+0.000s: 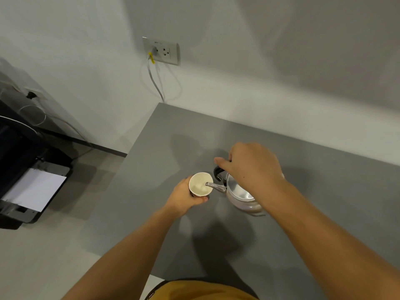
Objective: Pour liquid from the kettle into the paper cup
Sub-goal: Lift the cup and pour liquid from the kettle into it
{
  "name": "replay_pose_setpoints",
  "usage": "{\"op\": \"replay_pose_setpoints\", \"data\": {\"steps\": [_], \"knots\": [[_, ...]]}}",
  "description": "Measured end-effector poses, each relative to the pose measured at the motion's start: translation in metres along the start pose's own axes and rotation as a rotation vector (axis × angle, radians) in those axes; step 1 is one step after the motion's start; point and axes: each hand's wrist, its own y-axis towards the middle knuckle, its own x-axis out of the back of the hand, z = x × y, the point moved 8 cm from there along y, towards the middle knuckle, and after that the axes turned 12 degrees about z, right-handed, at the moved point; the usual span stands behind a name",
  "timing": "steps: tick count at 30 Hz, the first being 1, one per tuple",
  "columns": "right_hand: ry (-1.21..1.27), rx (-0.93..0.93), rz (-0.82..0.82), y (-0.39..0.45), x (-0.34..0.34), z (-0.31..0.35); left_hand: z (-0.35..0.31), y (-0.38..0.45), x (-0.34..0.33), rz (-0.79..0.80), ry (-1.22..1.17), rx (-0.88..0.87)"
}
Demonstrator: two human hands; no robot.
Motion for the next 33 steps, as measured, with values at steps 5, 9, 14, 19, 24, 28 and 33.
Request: {"op": "replay_pose_setpoints", "data": {"steps": [5,9,14,19,24,28,33], "knots": [[-0.044,0.002,0.007,0.005,0.002,0.012,0.0,0.001,-0.001,0.013,-0.015,0.004],[-0.051,-0.002,-0.005,0.007,0.002,0.014,0.0,0.0,-0.002,0.017,-0.012,-0.001],[-0.078,-0.001,0.0,0.006,0.0,0.016,0.001,0.0,-0.003,0.013,-0.037,0.003],[-0.081,-0.006,0.0,0.004,-0.001,0.016,0.001,0.0,-0.003,0.015,-0.045,0.007],[-0.094,-0.004,-0.007,0.003,0.0,0.018,-0.001,-0.002,-0.003,0.015,-0.032,0.017],[-0.093,-0.004,-0.017,0.004,0.003,0.019,-0.004,-0.003,-0.002,0.005,-0.018,0.009],[-0.095,-0.005,-0.018,0.003,0.005,0.017,-0.005,-0.004,-0.001,-0.002,-0.011,0.001]]}}
